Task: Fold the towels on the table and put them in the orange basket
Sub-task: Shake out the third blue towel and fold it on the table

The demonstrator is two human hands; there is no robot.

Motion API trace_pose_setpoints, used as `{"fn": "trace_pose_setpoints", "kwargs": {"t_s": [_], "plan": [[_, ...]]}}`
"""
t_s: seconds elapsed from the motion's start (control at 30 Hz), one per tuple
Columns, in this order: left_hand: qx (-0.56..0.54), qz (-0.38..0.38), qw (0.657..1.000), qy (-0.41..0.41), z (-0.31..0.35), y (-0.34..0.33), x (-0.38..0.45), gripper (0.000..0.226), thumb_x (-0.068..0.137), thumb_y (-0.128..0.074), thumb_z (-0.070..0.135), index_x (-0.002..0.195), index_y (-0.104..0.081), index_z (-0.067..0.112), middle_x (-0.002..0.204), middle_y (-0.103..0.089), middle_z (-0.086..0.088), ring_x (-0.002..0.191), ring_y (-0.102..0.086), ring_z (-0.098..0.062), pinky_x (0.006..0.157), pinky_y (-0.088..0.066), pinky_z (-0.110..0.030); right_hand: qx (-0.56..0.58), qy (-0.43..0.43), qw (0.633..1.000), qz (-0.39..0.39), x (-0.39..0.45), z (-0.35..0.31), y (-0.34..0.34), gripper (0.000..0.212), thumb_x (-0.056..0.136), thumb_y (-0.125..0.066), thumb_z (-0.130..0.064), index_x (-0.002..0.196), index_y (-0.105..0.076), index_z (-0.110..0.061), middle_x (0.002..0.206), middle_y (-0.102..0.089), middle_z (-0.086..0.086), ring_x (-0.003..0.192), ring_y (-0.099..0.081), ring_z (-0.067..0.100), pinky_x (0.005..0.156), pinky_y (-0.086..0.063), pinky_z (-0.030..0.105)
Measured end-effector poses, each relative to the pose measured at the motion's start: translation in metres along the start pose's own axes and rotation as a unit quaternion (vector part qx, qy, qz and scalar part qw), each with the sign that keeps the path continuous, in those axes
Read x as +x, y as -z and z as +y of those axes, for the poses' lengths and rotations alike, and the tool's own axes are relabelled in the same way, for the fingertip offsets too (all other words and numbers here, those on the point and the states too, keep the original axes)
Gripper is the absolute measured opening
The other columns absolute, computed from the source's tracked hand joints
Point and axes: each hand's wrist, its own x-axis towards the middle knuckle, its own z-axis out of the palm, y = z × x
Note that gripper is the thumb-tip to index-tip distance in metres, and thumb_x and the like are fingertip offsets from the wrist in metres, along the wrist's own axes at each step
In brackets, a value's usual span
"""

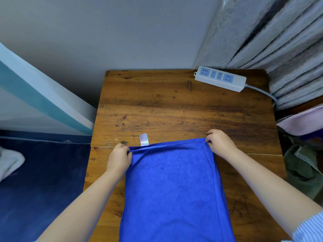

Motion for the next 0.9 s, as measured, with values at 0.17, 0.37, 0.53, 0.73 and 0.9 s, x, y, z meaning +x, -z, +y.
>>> {"fn": "trace_pose_setpoints", "kwargs": {"t_s": [0.17,0.37,0.53,0.73,0.9], "plan": [[-0.062,0.030,0.997,0.024,-0.001,-0.001,0.000,0.016,0.086,-0.054,0.005,0.086,-0.063,-0.008,0.101,-0.056,-0.015,0.086,-0.052,-0.022,0.071,-0.036,-0.024,0.013,-0.016,1.000,-0.023,0.008,-0.001,-0.003,0.025,0.088,-0.050,-0.001,0.107,-0.066,-0.004,0.123,-0.055,0.009,0.112,-0.052,0.025,0.093,-0.048,0.032],[-0.086,0.033,0.994,0.053,-0.005,0.006,-0.001,0.026,0.081,-0.055,0.001,0.058,-0.046,0.009,0.083,-0.053,-0.010,0.086,-0.050,-0.024,0.069,-0.033,-0.024,0.005,-0.019,0.997,-0.078,0.012,0.003,0.008,0.024,0.087,-0.050,-0.004,0.104,-0.066,-0.008,0.110,-0.065,0.010,0.103,-0.057,0.024,0.087,-0.049,0.030],[-0.097,0.038,0.992,0.069,-0.013,0.014,-0.005,0.036,0.079,-0.056,0.000,0.052,-0.037,0.015,0.078,-0.049,-0.007,0.081,-0.047,-0.024,0.066,-0.031,-0.025,0.047,-0.004,0.996,-0.080,0.008,0.009,0.019,0.021,0.086,-0.052,-0.003,0.099,-0.069,-0.004,0.106,-0.066,0.011,0.098,-0.058,0.022,0.082,-0.046,0.025],[-0.098,0.058,0.990,0.080,-0.019,0.033,-0.019,0.038,0.076,-0.058,0.001,0.051,-0.032,0.016,0.061,-0.040,0.003,0.069,-0.041,-0.021,0.049,-0.025,-0.025,0.132,-0.032,0.988,-0.069,-0.017,0.017,0.041,0.012,0.081,-0.061,-0.002,0.075,-0.067,-0.011,0.084,-0.062,0.004,0.077,-0.054,0.013,0.066,-0.042,0.023],[-0.112,0.070,0.991,0.036,-0.019,0.051,-0.035,0.038,0.075,-0.057,0.000,0.051,-0.034,0.017,0.064,-0.049,-0.003,0.071,-0.045,-0.022,0.058,-0.032,-0.027,0.135,-0.024,0.990,-0.042,-0.052,0.017,0.057,0.015,0.079,-0.064,-0.002,0.069,-0.065,-0.013,0.077,-0.060,0.002,0.072,-0.055,0.011,0.060,-0.042,0.018]]}}
